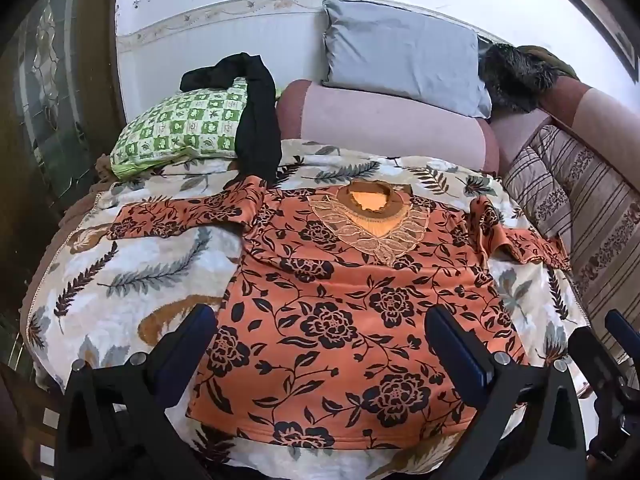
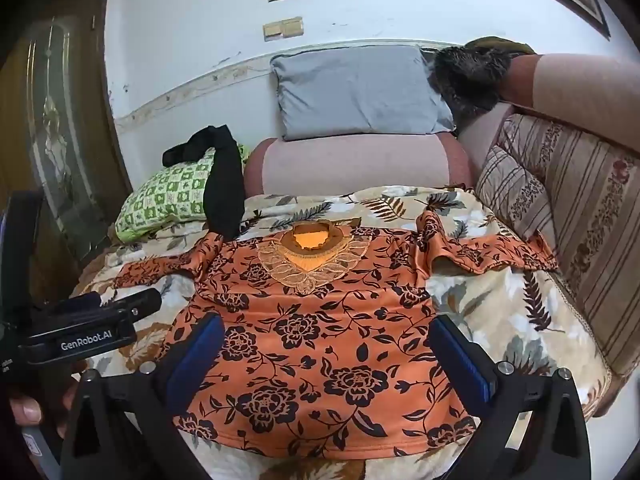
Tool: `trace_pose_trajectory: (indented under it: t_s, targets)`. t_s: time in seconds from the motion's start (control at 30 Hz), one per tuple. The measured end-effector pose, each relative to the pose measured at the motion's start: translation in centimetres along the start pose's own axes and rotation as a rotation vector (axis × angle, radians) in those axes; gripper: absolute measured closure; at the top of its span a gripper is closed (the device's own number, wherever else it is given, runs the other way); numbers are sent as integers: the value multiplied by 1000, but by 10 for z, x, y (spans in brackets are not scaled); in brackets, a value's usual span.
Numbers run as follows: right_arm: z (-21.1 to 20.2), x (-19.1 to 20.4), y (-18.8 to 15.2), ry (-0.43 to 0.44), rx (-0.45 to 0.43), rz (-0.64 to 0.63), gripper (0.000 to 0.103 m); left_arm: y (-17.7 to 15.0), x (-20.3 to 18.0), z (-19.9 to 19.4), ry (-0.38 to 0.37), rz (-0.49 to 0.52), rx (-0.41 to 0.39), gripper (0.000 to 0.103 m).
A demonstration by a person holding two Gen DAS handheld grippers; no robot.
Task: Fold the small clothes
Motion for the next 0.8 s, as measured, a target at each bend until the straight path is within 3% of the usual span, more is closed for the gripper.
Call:
trace_pose_trajectory:
  t_s: [0.1, 0.13, 0.8]
  targets:
    - [-4, 5, 0, -3, 23, -2, 0, 1, 0, 2, -3, 9, 7, 0]
    - [0, 15, 2, -12, 44, -23, 0, 1, 4, -4, 1, 1, -30, 0]
    - [15, 15, 0, -24, 30, -39, 0, -5, 7, 7, 6, -5, -7, 0]
Point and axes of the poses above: each gripper's, at about its wrist camera, not at the fingertips, and z roughly the way its jaws point, x to its left, y to its top, the point moved 7 cm from there along z, roughly the way its jaws point, and after that the axes turned 6 degrees about -x, right-handed, at the moved point
